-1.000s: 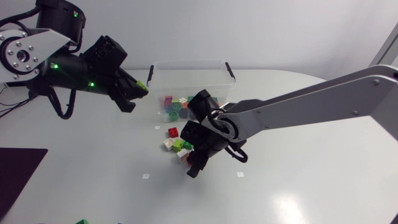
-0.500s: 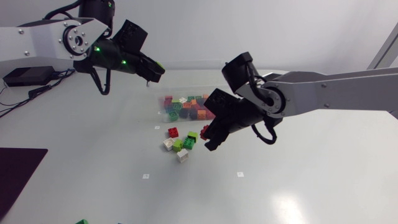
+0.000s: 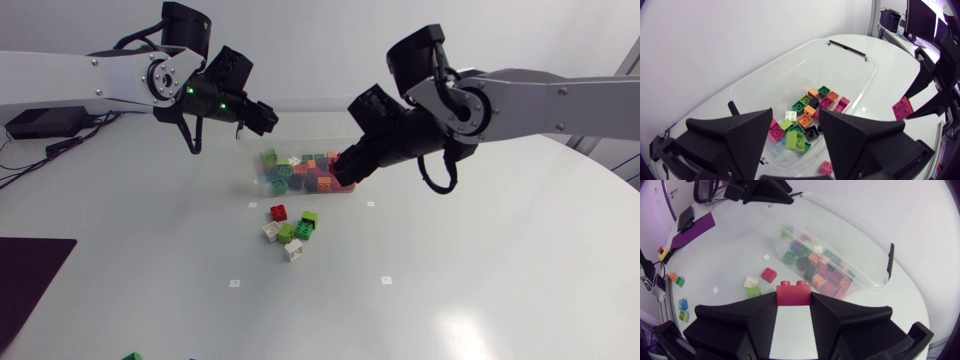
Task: Place the duplo bricks in the container
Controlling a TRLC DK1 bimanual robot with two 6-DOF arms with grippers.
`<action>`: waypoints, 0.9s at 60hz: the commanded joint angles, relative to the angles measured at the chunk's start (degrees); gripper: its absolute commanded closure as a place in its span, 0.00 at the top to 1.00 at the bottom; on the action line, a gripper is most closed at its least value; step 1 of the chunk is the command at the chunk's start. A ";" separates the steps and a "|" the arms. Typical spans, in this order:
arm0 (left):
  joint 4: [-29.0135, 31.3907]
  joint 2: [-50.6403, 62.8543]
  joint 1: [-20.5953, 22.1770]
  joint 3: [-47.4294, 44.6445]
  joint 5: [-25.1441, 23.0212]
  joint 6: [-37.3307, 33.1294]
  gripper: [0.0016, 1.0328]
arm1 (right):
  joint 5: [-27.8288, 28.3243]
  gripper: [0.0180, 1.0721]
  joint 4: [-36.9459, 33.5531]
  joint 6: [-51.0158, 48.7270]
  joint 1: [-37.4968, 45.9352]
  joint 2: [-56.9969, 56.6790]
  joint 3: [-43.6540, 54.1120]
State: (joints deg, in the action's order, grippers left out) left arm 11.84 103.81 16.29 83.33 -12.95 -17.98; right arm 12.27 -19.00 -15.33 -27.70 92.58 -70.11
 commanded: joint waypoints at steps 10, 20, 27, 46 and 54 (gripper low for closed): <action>-1.02 -6.69 -1.18 -4.23 0.47 0.57 0.94 | 0.65 0.26 3.80 5.66 2.13 0.76 -5.22; -1.02 -13.81 -2.41 -10.82 0.38 -1.80 0.94 | 0.47 0.26 4.85 8.65 3.62 3.49 -9.43; -0.32 -18.82 -2.41 -15.92 0.29 -4.61 0.93 | -0.06 0.26 5.21 9.62 4.06 5.69 -11.81; 7.94 -26.29 -3.20 -23.21 0.21 -15.95 0.93 | -3.13 0.26 8.11 12.17 4.24 11.58 -17.08; 14.18 -26.91 -4.43 -22.77 0.29 -19.90 0.93 | -5.15 0.26 8.37 12.52 3.62 14.83 -19.89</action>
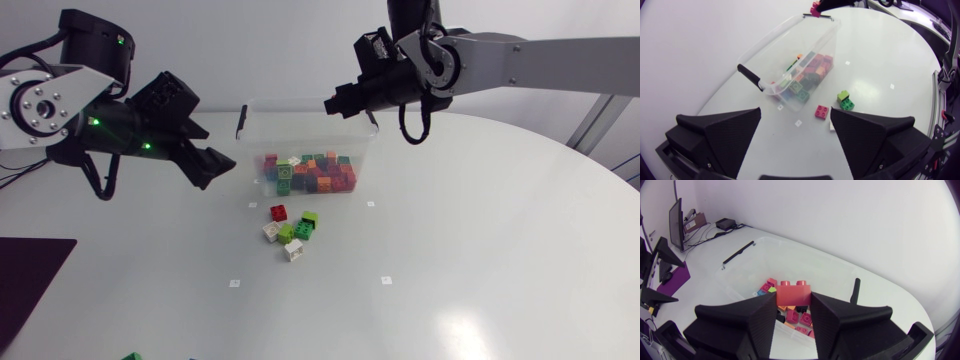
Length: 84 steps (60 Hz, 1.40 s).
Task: Place the duplo bricks in the container
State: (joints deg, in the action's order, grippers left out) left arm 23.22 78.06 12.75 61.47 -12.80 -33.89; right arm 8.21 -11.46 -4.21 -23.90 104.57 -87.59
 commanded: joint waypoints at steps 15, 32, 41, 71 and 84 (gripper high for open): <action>17.91 0.95 -2.82 0.05 4.71 -10.67 0.93 | -4.60 0.26 1.09 1.39 -0.97 9.95 -9.26; 28.37 3.50 -1.15 -6.01 14.20 -12.25 0.93 | -8.30 0.28 0.30 1.13 -1.68 18.47 -17.96; 31.62 5.70 -0.62 -9.27 16.75 -11.55 0.93 | -11.02 0.85 -0.58 1.13 -1.85 21.55 -20.87; 36.54 17.83 6.85 -17.09 22.99 -0.39 0.93 | -11.55 0.95 -1.19 1.39 -1.50 14.96 -15.77; 36.89 19.14 9.92 -20.43 23.78 3.39 0.90 | -11.64 0.95 -0.93 1.31 -2.29 9.42 -10.49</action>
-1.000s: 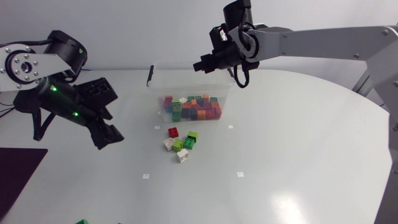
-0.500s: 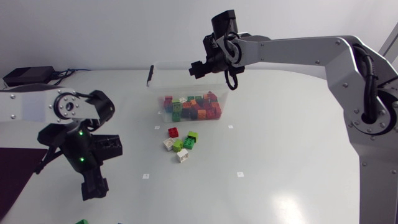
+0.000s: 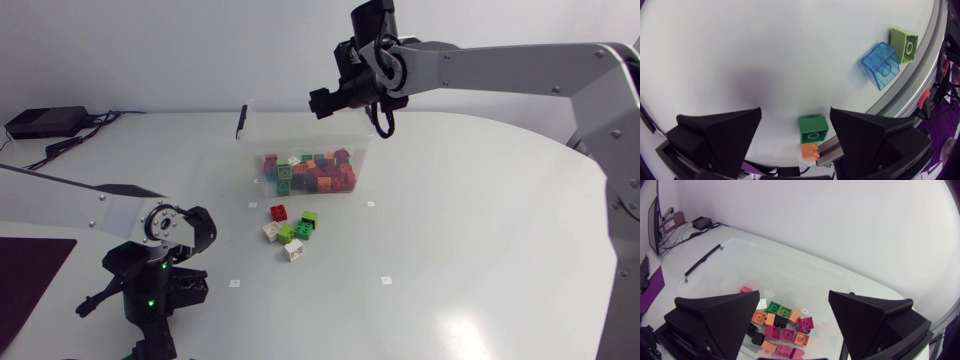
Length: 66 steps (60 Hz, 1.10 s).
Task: Place the duplo bricks in the container
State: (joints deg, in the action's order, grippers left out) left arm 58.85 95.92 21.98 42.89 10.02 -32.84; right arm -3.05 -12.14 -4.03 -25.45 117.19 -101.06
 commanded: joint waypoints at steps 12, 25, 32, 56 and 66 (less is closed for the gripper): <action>0.83 1.73 0.61 -4.66 2.63 3.05 0.82 | -0.47 0.95 -0.08 0.25 -2.94 -10.05 11.93; -1.28 2.61 -0.36 -5.98 2.81 3.57 0.25 | 1.82 0.95 -0.51 -4.76 -7.51 -20.68 27.32; -1.63 2.52 -0.27 -6.33 2.72 3.48 0.17 | 3.58 0.95 -3.68 -5.28 -9.35 -26.13 33.29; -1.46 -1.00 -0.53 -1.32 0.00 3.66 0.15 | 9.20 0.94 -12.82 -1.07 -18.40 -30.79 41.99; -1.37 -2.58 -2.11 1.14 -0.35 3.84 0.15 | 12.37 0.92 -14.49 0.25 -21.57 -29.12 41.99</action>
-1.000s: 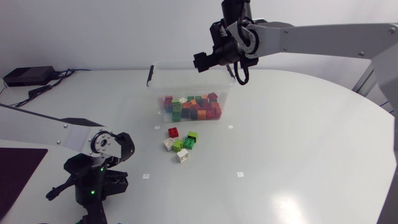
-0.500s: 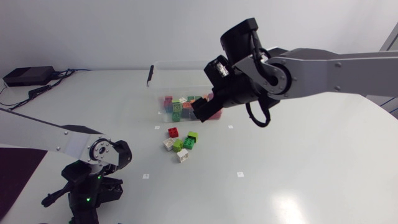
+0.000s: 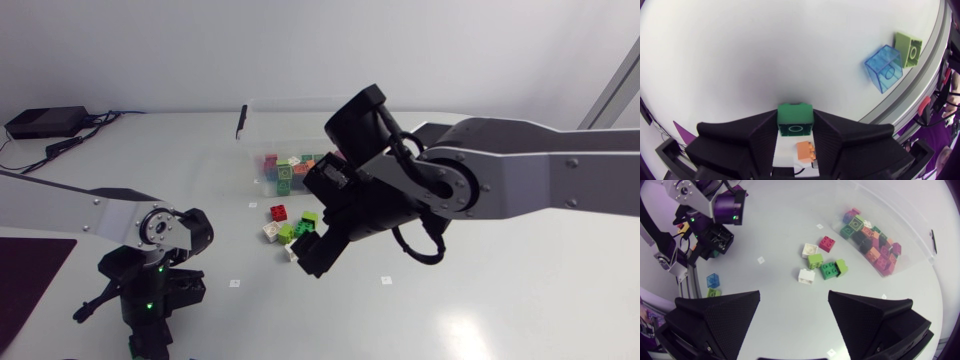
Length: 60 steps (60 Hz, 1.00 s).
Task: Place the duplo bricks in the container
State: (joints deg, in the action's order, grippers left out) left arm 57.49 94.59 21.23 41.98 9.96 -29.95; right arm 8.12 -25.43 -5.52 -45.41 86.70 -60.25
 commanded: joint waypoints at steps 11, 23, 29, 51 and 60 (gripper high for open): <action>-0.45 -1.60 -5.06 5.48 -0.55 0.69 0.15 | 2.69 0.92 -3.13 2.44 -6.62 4.53 0.57; -2.39 -3.27 -9.46 9.44 -0.55 0.69 0.15 | 3.66 0.92 -3.57 2.18 -12.51 8.05 -0.75; -3.44 -3.44 -11.39 11.37 -0.73 0.95 0.16 | 3.57 0.92 -4.36 2.71 -14.53 10.95 -3.30; -9.07 -4.23 -16.14 14.45 -4.07 2.27 0.16 | 3.48 0.92 -7.97 5.69 -19.81 19.65 -11.47; -9.95 -4.50 -17.45 16.12 -5.03 3.15 0.16 | 3.13 0.92 -9.46 7.63 -21.39 22.73 -14.19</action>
State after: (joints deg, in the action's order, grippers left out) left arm 47.86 91.20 4.60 56.07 5.78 -28.40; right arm 11.60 -33.43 -0.25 -65.71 107.11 -72.58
